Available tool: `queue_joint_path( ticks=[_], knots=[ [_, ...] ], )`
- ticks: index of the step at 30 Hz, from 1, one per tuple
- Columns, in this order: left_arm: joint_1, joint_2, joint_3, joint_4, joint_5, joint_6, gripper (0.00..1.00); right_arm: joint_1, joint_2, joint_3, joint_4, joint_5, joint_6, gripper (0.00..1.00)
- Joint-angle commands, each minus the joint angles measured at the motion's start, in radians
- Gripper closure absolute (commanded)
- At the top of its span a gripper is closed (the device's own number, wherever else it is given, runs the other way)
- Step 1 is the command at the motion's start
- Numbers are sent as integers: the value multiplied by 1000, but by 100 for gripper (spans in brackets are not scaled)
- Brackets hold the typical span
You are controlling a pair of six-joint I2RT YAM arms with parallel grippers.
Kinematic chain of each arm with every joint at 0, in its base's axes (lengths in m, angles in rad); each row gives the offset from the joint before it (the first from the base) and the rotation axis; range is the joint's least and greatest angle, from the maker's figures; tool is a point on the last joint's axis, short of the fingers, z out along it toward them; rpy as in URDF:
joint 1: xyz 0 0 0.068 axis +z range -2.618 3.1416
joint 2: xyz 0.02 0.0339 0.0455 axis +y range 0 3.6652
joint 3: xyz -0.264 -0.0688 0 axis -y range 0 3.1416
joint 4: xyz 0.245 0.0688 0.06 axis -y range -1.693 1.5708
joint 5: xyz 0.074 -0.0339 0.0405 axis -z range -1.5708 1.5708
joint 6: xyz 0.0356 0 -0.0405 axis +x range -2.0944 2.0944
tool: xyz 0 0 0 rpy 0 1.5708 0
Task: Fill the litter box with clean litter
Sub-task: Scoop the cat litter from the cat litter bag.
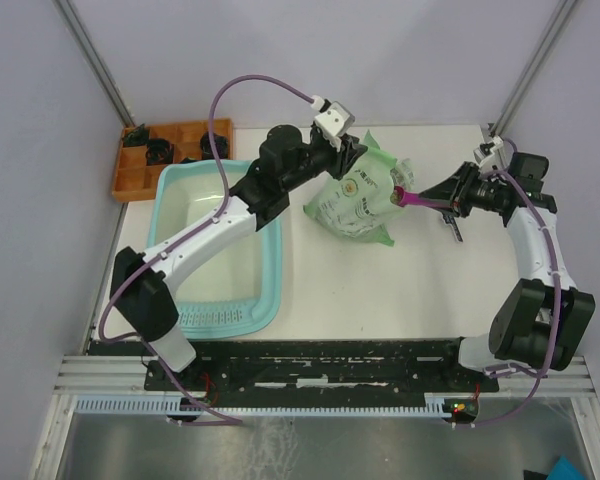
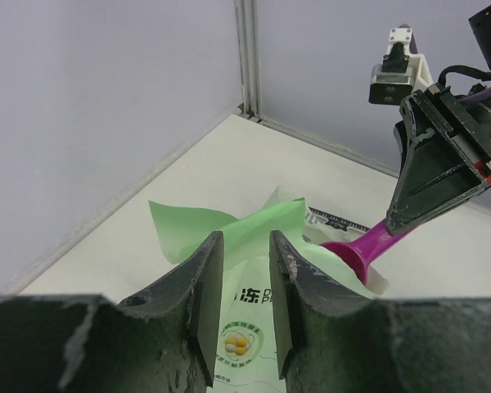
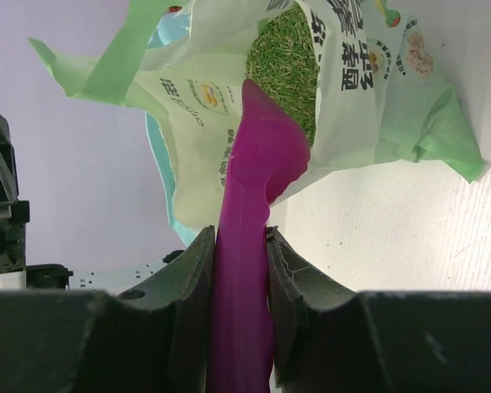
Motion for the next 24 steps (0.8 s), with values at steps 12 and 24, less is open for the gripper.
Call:
queue_joint_path(
  ticks=[12, 24],
  knots=[
    [-5, -111, -39, 46, -85, 5, 64, -114, -57, 4, 82, -153, 35, 98],
    [-4, -127, -42, 29, -103, 8, 65, -196, -65, -27, 66, -217, 40, 98]
  ],
)
